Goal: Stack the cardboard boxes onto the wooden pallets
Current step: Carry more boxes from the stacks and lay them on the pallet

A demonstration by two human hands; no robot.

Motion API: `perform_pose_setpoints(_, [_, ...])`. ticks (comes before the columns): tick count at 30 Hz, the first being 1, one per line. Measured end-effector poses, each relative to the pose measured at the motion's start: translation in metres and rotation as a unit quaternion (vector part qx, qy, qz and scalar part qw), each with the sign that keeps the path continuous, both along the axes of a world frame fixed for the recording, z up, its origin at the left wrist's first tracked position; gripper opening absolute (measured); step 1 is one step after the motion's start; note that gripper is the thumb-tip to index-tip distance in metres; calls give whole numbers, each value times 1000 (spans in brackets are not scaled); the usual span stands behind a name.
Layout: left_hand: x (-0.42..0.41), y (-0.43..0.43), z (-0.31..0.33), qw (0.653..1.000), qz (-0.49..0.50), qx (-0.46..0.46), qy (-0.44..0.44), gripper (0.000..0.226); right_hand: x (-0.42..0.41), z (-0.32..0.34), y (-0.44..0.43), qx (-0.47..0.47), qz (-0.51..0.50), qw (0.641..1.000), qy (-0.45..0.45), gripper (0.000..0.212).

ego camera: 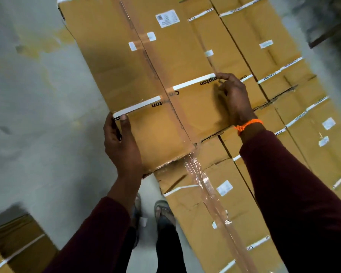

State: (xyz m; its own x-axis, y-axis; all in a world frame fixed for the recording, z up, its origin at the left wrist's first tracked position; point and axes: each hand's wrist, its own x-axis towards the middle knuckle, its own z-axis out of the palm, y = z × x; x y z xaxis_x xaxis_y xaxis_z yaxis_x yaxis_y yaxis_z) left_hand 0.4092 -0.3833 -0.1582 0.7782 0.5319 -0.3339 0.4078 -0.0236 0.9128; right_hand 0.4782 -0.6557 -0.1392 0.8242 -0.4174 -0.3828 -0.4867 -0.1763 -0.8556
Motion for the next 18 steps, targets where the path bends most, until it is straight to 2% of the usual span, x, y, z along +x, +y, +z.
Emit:
perform_pose_setpoints(6, [0,0,-13,998,-44,-47,-23,53,-11,-3,-23,-19,105,994,26,54])
perform_pose_setpoints(9, [-10,21,-26,990,-106,-94,-10,62,-38,-11,-34,1,93,994,59,48])
perform_pose_setpoints(12, [-31,35,-46,964,-138,-222,55,57,-78,-20,-42,20,91,992,88,35])
perform_pose_setpoints(14, [-50,33,-62,939,-146,-292,103,52,-99,-29,-47,71,80,990,93,35])
perform_pose_setpoints(16, [-65,25,-75,932,-141,-294,161,42,-113,-44,-54,123,68,987,83,51])
perform_pose_setpoints(18, [-74,15,-85,931,-134,-283,190,35,-121,-58,-58,161,48,984,66,57])
